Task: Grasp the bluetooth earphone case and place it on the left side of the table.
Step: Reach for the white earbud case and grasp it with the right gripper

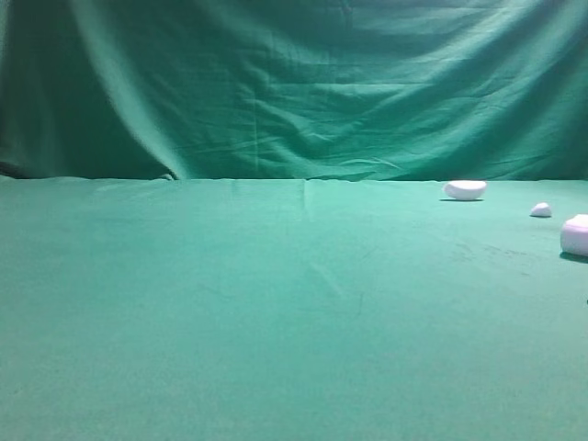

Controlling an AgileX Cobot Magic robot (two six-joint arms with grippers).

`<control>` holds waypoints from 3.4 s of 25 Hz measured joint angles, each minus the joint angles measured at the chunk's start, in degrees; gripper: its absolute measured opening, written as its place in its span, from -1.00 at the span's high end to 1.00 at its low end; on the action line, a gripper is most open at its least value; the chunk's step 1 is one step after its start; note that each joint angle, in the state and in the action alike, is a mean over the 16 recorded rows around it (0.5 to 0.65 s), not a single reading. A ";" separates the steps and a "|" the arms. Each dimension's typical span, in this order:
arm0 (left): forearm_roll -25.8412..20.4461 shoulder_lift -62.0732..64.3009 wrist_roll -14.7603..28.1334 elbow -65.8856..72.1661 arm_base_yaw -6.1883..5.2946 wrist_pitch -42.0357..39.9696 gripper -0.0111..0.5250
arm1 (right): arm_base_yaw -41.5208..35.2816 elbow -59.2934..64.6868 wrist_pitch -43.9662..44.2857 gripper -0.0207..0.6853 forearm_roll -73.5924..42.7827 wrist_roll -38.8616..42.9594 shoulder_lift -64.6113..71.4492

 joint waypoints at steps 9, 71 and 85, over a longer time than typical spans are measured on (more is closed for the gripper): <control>0.00 0.00 0.00 0.00 0.00 0.00 0.96 | 0.00 -17.59 18.55 0.94 1.44 -0.30 17.43; 0.00 0.00 0.00 0.00 0.00 0.00 0.96 | 12.61 -52.84 32.90 -0.16 -11.52 30.37 98.39; 0.00 0.00 0.00 0.00 0.00 0.00 0.96 | 22.76 -76.85 45.17 0.02 -10.73 19.80 99.88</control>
